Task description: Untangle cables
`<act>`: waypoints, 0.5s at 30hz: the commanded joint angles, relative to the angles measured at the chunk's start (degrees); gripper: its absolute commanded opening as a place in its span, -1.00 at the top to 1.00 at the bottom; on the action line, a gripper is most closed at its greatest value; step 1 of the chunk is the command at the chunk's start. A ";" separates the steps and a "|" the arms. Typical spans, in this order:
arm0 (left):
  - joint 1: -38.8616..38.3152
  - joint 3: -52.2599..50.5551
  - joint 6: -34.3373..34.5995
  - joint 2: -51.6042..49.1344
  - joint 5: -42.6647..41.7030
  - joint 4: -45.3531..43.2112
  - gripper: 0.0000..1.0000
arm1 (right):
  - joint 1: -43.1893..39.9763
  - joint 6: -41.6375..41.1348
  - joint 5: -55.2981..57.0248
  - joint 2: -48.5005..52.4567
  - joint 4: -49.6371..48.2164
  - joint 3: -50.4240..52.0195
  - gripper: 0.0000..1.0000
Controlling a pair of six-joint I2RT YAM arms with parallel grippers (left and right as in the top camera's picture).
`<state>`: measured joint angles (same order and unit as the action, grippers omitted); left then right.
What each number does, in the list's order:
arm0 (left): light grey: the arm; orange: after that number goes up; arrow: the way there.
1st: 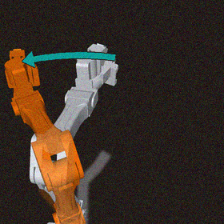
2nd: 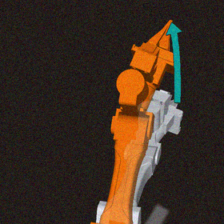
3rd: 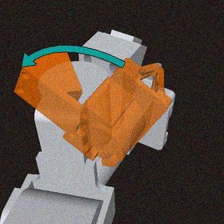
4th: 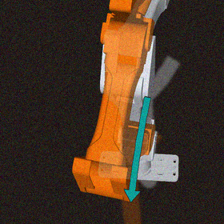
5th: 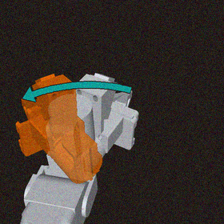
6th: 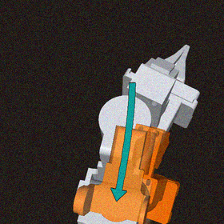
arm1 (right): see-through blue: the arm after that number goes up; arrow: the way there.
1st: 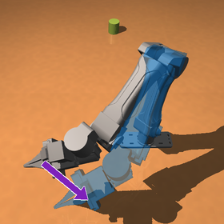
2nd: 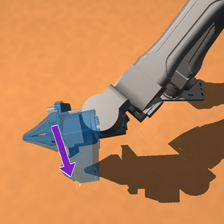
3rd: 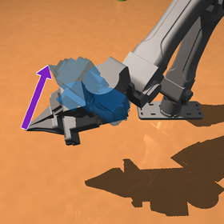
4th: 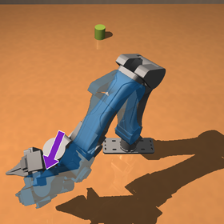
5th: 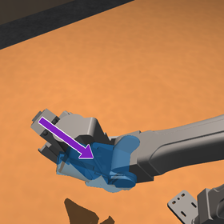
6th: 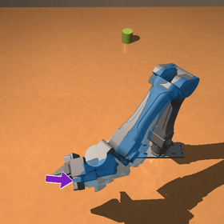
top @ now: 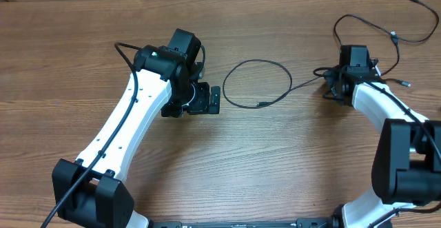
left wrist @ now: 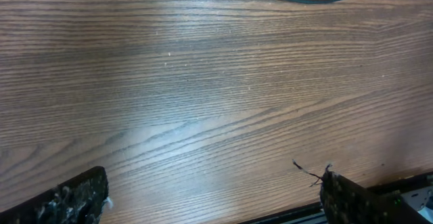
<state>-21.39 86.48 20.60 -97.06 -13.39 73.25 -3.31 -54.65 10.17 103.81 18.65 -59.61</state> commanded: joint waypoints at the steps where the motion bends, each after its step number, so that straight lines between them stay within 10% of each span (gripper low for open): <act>1: -0.39 -0.02 -1.31 0.20 0.28 -0.04 -0.99 | 0.35 4.35 -5.16 2.12 -2.71 0.37 0.55; 4: -0.37 -0.02 -1.31 0.20 0.31 -0.04 -0.99 | 0.35 11.80 -12.50 2.34 -5.64 0.26 0.92; 15: -0.39 -0.02 -1.31 0.20 0.31 -0.07 -0.99 | 0.83 25.51 -20.09 -10.45 -4.00 -3.56 0.83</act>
<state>-21.39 86.48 20.60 -97.06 -13.39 73.28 -2.85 -35.29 -7.03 99.61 15.38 -60.10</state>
